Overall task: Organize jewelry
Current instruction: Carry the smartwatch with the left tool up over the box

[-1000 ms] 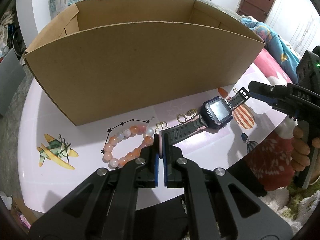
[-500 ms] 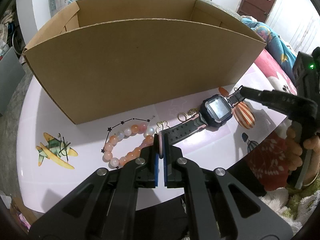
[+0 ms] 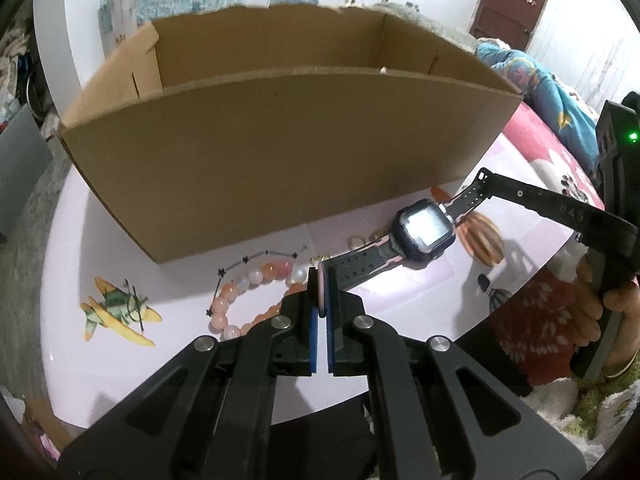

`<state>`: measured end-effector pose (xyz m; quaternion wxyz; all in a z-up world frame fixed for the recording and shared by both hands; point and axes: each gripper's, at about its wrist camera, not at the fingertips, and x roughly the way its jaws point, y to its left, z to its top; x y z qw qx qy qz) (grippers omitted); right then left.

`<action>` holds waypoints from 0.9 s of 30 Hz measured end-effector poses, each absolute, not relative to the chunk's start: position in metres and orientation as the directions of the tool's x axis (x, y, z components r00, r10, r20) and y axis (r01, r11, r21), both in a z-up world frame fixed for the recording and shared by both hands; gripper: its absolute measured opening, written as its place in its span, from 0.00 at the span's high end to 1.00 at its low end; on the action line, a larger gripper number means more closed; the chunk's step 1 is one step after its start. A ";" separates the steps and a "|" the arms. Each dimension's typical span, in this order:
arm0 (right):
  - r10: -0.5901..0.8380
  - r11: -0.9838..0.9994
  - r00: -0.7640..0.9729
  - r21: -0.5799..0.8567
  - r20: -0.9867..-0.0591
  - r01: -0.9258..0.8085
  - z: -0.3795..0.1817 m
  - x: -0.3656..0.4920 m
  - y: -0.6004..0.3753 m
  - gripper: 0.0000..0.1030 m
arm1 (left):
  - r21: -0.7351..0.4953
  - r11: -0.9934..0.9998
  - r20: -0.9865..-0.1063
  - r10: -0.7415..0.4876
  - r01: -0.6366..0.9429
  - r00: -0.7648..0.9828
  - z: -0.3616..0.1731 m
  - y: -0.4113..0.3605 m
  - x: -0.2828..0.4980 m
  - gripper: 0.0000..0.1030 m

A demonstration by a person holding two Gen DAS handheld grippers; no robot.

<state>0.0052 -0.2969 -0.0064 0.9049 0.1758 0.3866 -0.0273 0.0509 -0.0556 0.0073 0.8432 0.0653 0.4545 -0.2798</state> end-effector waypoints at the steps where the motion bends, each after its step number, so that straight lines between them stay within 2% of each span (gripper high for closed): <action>1: 0.080 0.941 0.707 0.287 -0.703 0.179 -0.003 0.004 -0.294 0.95 | -0.146 0.832 -0.796 -0.420 0.535 0.436 0.010 -0.055 0.049 0.98; 14: 0.032 0.959 0.773 0.237 -0.634 0.154 0.036 -0.023 -0.286 0.95 | -0.145 0.794 -0.716 -0.496 0.591 0.491 0.051 -0.048 0.023 0.98; 27: 0.045 0.981 0.887 0.187 -0.460 0.047 0.132 -0.050 -0.279 0.95 | -0.168 0.736 -0.560 -0.618 0.655 0.551 0.137 -0.042 0.005 0.98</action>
